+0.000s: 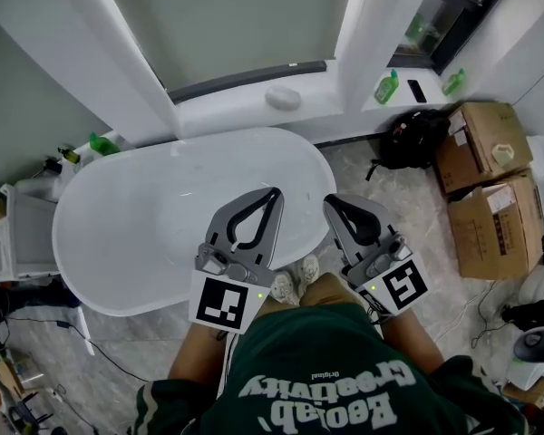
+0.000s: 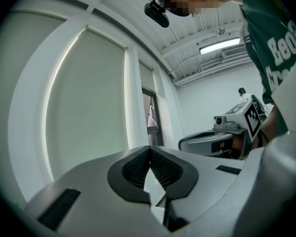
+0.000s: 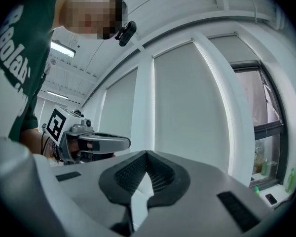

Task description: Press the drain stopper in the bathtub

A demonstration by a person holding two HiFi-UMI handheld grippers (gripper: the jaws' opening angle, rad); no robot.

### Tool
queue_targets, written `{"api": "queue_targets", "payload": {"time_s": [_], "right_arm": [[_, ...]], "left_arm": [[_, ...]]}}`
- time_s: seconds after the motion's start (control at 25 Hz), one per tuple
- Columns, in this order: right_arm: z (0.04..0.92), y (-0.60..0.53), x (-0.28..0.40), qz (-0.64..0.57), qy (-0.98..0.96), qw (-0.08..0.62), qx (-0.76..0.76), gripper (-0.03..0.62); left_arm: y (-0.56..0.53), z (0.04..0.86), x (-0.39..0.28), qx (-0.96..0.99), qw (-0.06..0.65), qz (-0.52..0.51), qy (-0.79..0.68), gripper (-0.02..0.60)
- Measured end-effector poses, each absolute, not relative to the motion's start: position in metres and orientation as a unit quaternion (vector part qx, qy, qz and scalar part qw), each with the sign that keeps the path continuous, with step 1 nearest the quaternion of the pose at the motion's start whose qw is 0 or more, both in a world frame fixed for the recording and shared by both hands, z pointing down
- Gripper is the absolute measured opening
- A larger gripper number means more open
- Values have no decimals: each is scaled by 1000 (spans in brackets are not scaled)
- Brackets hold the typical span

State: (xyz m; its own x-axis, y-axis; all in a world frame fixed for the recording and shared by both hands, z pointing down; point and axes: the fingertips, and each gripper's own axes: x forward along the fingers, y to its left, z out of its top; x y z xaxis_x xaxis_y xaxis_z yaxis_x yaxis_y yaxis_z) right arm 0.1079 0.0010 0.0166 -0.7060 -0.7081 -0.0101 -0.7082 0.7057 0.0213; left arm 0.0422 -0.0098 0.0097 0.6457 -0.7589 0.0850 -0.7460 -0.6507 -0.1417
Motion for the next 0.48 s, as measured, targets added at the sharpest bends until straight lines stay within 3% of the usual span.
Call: {"api": "queue_targets", "payload": {"time_s": [0.48], "right_arm": [[30,-27,102,1,938,-18,-345,14]], "left_arm": [[-28,20,43,-889,39,-89,447,9]]}}
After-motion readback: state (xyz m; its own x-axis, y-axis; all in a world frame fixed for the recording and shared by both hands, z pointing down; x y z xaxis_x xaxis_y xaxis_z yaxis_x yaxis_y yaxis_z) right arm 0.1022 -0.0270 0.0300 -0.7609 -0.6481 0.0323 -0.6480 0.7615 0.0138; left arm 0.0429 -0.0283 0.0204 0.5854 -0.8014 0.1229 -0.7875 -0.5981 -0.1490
